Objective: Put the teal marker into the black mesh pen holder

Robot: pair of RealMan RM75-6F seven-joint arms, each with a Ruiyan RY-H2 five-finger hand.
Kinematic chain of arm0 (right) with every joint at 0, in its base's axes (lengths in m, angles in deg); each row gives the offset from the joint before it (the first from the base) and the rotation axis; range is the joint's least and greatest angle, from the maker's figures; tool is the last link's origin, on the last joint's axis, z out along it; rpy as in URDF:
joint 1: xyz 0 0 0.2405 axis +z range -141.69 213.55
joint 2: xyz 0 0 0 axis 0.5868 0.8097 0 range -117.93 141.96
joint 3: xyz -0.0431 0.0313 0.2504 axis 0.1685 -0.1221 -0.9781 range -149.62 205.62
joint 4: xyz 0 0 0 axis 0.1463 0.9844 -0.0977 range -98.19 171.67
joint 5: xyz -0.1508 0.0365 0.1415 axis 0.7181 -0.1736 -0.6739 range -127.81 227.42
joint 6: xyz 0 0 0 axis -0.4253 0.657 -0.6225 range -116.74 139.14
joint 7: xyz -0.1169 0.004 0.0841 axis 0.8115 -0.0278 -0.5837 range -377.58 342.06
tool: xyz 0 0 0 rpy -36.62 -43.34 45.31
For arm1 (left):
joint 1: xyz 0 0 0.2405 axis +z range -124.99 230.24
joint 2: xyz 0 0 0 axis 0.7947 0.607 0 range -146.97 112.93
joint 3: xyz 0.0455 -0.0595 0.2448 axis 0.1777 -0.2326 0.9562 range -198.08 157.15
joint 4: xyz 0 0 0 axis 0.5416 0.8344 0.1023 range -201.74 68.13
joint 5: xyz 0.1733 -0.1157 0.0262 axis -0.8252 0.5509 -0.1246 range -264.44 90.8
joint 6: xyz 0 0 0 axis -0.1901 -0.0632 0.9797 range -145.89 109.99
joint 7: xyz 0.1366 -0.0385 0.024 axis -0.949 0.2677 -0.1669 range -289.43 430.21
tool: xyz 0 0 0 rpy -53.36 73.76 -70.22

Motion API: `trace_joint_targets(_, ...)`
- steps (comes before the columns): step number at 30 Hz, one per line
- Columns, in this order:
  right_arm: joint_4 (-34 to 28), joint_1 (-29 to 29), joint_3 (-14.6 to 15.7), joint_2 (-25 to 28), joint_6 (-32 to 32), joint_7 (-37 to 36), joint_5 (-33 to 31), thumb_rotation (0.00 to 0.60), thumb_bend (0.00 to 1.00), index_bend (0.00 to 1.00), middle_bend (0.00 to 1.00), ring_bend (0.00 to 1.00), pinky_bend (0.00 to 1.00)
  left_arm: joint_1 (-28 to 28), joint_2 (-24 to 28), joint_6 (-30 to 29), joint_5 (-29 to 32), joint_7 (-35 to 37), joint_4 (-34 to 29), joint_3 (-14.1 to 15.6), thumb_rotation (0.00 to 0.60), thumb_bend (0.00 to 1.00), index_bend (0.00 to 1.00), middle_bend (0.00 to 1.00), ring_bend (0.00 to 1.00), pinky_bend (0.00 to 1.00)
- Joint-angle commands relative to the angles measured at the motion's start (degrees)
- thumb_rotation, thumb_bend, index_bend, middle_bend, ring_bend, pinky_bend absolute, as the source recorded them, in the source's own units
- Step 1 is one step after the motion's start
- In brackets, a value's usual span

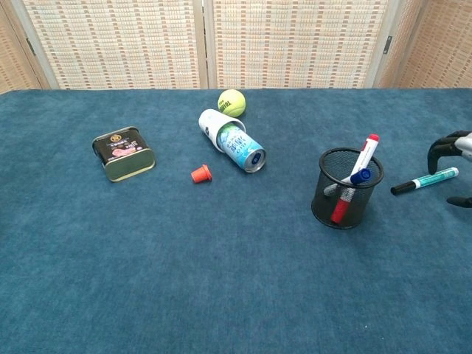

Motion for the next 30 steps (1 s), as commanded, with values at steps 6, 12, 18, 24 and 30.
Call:
trace_joint_targets(6,7.9,2.4,0.4,-5.1,-2.6,-3.6,-0.9,0.6,0.14,0.43,0.28,0.21,0.33,-0.1,-0.1,0.1,0.0,-0.2,0.1,0.1,0.6,0.33,0.14,0.12,0.2,0.39)
trace_joint_targets(12,10.7,3.4,0.4,-6.6,-3.0,-4.8,-1.2,0.6,0.14,0.44,0.28,0.21,0.34,-0.1,-0.2,0.4,0.4,-0.3,0.2,0.0,0.6,0.33,0.14,0.12,0.2,0.39)
trace_joint_targets(18,12.8,4.6,0.0,-7.9,-4.4,-5.6,-2.2,0.6,0.17,0.44,0.28,0.21,0.34,-0.2,-0.3,0.7,0.7,-0.4,0.3,-0.1,0.6,0.33,0.14,0.12,0.2,0.39)
trace_joint_targets(24,15.0,5.7,-0.2,-9.3,-6.6,-5.4,-2.9,0.6,0.19,0.45,0.28,0.21,0.34,-0.3,-0.3,0.8,1.0,-0.3,0.4,-0.1,0.6,0.33,0.14,0.12,0.2,0.39)
trace_joint_targets(30,16.8,6.0,-0.1,-10.7,-7.6,-4.5,-3.4,0.6,0.21,0.48,0.31,0.26,0.39,-0.3,-0.2,0.9,1.2,-0.1,0.4,-0.2,0.6,0.33,0.14,0.12,0.2,0.39)
